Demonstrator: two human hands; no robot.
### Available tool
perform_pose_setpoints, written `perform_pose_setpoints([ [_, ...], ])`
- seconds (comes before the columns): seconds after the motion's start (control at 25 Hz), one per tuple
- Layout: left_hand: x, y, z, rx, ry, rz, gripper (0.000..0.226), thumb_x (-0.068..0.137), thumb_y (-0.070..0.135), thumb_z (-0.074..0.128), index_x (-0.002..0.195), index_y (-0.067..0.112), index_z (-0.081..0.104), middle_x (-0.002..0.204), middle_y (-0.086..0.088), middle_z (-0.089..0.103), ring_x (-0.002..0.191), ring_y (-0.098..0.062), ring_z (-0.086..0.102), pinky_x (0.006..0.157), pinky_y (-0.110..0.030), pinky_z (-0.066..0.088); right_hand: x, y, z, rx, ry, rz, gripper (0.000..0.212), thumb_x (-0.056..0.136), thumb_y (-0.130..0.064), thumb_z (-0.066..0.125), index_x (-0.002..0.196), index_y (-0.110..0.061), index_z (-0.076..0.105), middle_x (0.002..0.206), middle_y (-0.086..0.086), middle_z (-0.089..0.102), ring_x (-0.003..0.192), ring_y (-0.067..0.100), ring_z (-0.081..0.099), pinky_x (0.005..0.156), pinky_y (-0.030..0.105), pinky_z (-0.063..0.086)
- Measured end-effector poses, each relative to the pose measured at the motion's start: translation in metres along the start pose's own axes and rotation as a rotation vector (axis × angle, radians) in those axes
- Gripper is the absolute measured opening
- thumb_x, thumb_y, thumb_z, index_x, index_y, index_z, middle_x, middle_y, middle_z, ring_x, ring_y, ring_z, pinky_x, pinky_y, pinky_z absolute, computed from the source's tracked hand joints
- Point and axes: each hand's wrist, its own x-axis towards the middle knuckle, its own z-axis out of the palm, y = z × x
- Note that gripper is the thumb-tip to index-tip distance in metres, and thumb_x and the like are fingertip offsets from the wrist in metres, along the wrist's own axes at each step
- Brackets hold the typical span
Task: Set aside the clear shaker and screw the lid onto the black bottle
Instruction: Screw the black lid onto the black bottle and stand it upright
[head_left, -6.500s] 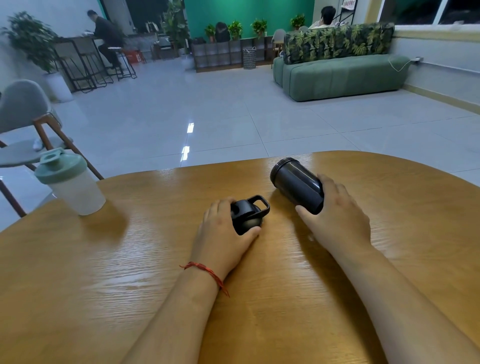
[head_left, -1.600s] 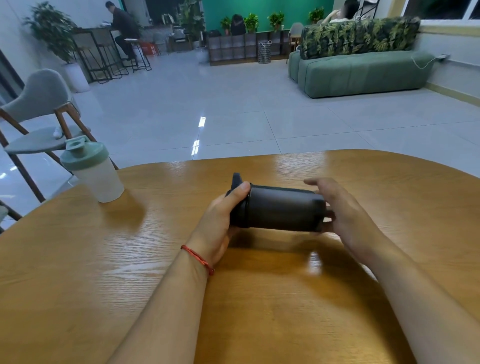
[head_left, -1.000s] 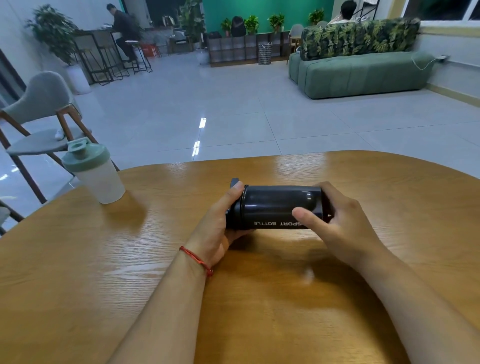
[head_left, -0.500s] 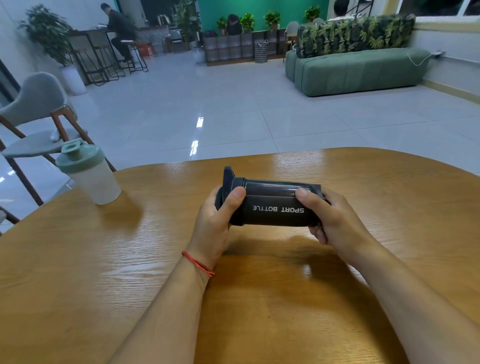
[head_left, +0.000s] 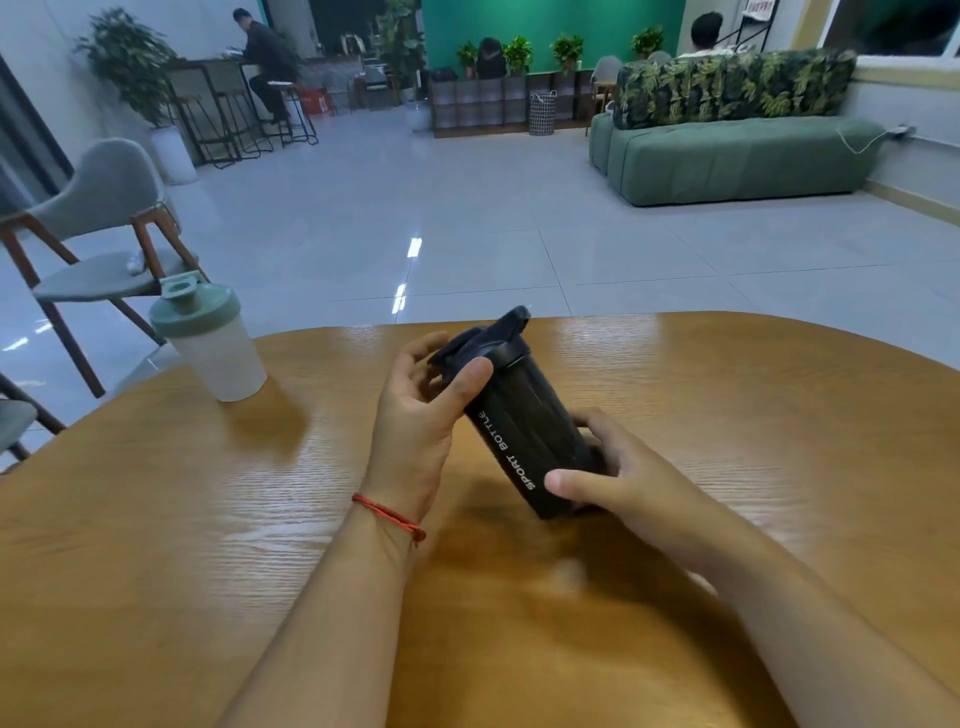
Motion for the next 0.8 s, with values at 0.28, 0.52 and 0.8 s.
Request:
perform_pose_setpoints([
  [0.28,-0.014,0.015,-0.008,-0.16,-0.305,-0.18,0.059,0.099,0.036,0.058,0.146,0.001,0.056,0.139,-0.036,0.06,0.127,-0.047,0.061,0.108,-0.063,0.05,0.006,-0.022,0.052,0.126,0.057,-0.213,0.053,0.095,-0.036,0.078,0.144,-0.044,0.061,0.129,-0.015,0.077,0.123,0.009,0.073,0.103,0.042,0.064],
  [0.52,-0.028,0.029,-0.02,0.163,-0.066,0.023,0.056,0.091,0.007,0.084,0.141,0.013,0.059,0.124,-0.012,0.075,0.113,-0.025,0.075,0.083,-0.031,0.064,0.027,-0.034,0.096,0.104,0.181,-0.251,0.067,0.099,-0.028,0.082,0.152,-0.054,0.049,0.132,-0.024,0.072,0.119,-0.01,0.069,0.087,0.022,0.065],
  [0.8,-0.02,0.044,-0.088,0.11,0.01,0.073,0.047,0.106,-0.011,0.047,0.15,0.007,0.05,0.129,-0.009,0.072,0.115,-0.011,0.073,0.088,-0.025,0.061,0.088,-0.053,0.163,-0.082,0.331,-0.382,0.072,0.092,-0.037,0.078,0.156,-0.051,0.046,0.138,-0.023,0.062,0.128,-0.003,0.06,0.101,0.035,0.062],
])
